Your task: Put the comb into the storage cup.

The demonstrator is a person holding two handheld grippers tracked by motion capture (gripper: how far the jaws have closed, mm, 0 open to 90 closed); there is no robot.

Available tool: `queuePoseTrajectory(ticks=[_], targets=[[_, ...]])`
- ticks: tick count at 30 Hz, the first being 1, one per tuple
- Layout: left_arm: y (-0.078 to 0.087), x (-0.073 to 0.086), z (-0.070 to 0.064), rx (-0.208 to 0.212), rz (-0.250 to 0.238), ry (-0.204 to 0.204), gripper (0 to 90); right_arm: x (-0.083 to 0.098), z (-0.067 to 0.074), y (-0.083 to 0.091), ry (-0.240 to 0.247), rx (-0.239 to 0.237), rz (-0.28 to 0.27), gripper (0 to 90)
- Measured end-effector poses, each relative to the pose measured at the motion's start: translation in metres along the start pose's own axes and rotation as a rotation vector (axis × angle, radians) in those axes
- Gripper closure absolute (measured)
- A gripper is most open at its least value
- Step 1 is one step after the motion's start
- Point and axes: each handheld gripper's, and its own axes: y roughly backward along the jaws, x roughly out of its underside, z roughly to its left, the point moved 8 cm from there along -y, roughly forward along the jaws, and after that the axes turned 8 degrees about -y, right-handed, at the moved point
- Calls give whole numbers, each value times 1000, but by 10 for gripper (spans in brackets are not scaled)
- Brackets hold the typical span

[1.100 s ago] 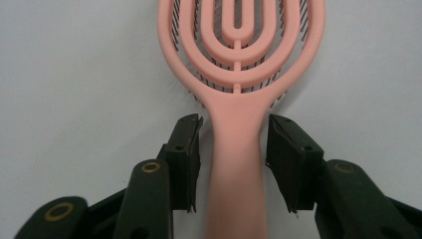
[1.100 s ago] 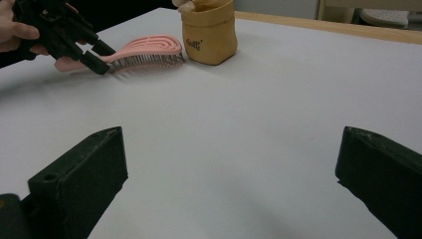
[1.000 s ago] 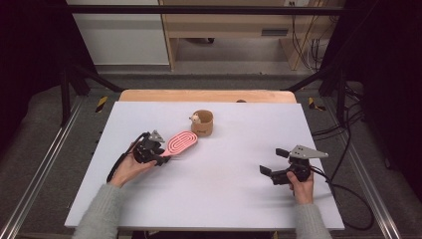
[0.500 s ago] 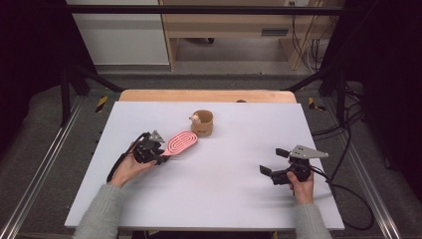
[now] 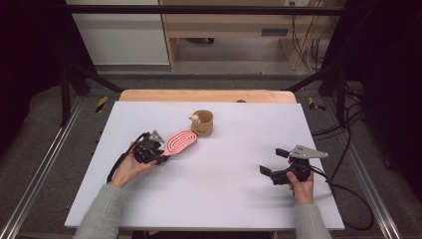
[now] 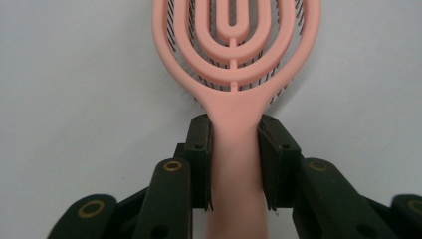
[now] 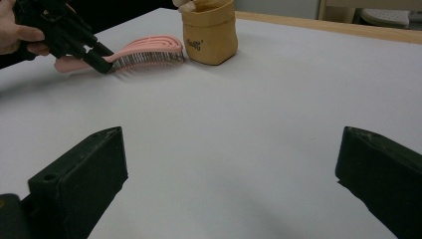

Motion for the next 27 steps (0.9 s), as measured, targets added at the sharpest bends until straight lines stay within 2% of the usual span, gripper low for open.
queuePoseTrajectory(ticks=[13,23,27], targets=[[2,2,-2,9,-20,22,691,0,0,0,1,-1,3,2],[5,5,-4,-18,-38,54,691,1,0,-1,2,1,6,2],[9,5,-4,-29,-59,67,691,1,0,-1,3,1,6,2]])
